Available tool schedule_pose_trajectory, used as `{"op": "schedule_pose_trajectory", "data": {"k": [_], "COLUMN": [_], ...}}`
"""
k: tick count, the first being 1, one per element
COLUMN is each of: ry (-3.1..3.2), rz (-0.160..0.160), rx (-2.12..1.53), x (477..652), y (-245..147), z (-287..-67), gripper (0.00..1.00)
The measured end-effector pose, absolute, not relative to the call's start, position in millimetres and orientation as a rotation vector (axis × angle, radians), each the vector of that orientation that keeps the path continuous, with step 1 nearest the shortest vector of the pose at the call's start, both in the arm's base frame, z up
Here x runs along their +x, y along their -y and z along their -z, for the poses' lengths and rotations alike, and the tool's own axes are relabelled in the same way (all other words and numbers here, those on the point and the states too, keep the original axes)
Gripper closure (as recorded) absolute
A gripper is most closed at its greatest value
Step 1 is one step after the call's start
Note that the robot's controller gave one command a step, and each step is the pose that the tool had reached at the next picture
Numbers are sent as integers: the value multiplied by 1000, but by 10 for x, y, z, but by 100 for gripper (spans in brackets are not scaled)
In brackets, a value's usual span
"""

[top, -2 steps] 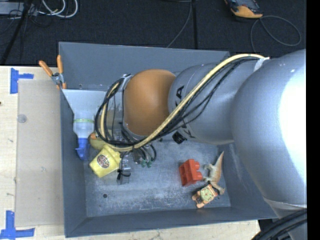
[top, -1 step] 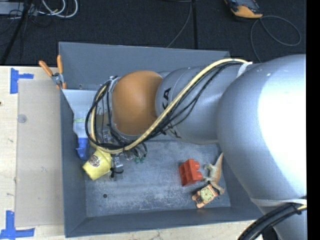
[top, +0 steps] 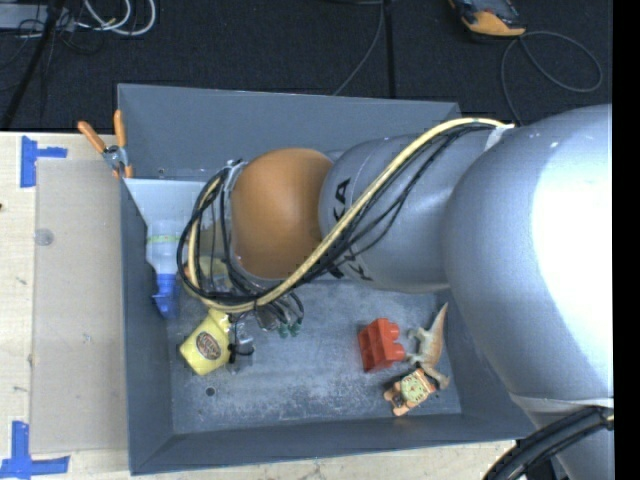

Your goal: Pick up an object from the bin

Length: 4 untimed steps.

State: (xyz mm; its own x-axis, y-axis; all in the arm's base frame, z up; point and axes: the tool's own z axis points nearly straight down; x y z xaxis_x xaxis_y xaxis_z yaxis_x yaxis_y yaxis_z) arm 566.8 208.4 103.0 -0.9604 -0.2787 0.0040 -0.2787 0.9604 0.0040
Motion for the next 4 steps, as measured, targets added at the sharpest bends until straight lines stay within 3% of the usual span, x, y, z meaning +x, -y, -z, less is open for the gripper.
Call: {"op": "schedule_pose_trajectory", "data": {"k": [4], "ry": [3107], "rz": [6], "rx": [430], "x": [5669], "y": [-2080], "z": [-1029], "gripper": [100]}}
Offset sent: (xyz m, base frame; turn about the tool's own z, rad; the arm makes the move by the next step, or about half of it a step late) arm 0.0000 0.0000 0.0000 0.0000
